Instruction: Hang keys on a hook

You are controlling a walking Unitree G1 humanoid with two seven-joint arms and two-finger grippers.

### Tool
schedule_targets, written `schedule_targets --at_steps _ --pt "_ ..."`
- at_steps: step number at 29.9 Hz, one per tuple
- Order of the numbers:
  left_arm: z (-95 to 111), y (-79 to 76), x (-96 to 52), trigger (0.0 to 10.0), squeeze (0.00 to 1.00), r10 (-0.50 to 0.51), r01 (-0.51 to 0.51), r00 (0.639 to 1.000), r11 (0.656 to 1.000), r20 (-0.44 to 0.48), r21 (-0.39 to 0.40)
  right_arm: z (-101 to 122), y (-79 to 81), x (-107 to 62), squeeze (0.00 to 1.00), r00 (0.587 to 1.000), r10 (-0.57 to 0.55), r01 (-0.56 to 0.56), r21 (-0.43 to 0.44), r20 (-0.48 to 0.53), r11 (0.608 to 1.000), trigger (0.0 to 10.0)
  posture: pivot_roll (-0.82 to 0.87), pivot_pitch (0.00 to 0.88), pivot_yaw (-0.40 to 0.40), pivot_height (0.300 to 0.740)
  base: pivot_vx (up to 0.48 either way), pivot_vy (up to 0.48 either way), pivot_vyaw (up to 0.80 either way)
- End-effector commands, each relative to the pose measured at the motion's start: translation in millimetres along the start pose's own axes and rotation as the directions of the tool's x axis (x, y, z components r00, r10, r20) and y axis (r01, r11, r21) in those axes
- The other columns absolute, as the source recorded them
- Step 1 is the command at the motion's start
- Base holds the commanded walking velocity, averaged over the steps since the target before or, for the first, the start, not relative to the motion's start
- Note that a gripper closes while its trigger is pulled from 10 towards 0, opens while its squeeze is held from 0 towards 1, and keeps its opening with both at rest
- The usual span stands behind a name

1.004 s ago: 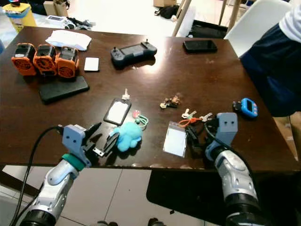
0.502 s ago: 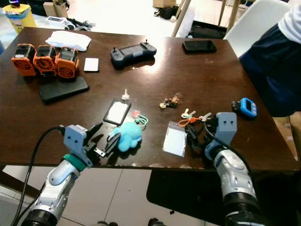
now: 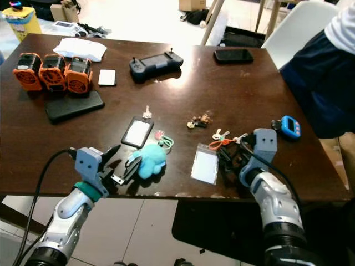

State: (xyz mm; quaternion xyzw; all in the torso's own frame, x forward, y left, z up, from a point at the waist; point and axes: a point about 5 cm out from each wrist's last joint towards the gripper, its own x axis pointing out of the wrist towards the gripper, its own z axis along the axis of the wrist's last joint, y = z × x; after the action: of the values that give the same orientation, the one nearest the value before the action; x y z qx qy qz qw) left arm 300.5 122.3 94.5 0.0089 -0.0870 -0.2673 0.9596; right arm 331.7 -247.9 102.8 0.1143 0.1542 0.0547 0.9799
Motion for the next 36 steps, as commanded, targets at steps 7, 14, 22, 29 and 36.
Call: schedule_targets --at_steps 7,14,22,29,36 --pt "-6.5 -3.5 -6.1 10.0 0.0 -0.008 0.008 1.0 1.0 -0.026 0.0 -59.4 -8.9 -9.9 0.0 0.955 -0.074 0.109 0.108 -0.287 0.988 0.0 -0.04 0.114 0.036 0.74 0.0 0.0 0.0" --pt "-6.1 -2.1 -6.3 10.0 0.0 -0.003 0.003 1.0 1.0 -0.026 0.0 -63.1 -8.1 -11.4 0.0 0.94 -0.083 0.125 0.109 -0.33 0.986 0.0 -0.04 0.119 0.035 0.74 0.0 0.0 0.0" --pt "-7.9 -5.1 -8.1 10.0 0.0 -0.007 0.006 0.999 1.0 -0.033 -0.003 -67.0 -8.3 -12.2 0.0 0.941 -0.038 0.172 0.382 -0.335 0.908 0.0 -0.04 0.134 0.026 0.74 0.0 0.0 0.0" --pt "-9.1 -8.2 -9.3 10.0 0.0 -0.022 0.021 0.999 1.0 -0.04 -0.005 -71.5 -12.3 -14.2 0.0 0.947 -0.029 0.197 0.504 -0.321 0.841 0.0 -0.04 0.137 0.031 0.74 0.0 0.0 0.0" --pt "-9.4 -7.5 -10.0 10.0 0.0 -0.026 0.026 0.999 1.0 -0.046 -0.003 -53.9 -4.4 -11.6 0.0 0.986 0.055 0.044 0.572 -0.155 0.819 0.0 -0.04 0.136 0.036 0.74 0.0 0.0 0.0"
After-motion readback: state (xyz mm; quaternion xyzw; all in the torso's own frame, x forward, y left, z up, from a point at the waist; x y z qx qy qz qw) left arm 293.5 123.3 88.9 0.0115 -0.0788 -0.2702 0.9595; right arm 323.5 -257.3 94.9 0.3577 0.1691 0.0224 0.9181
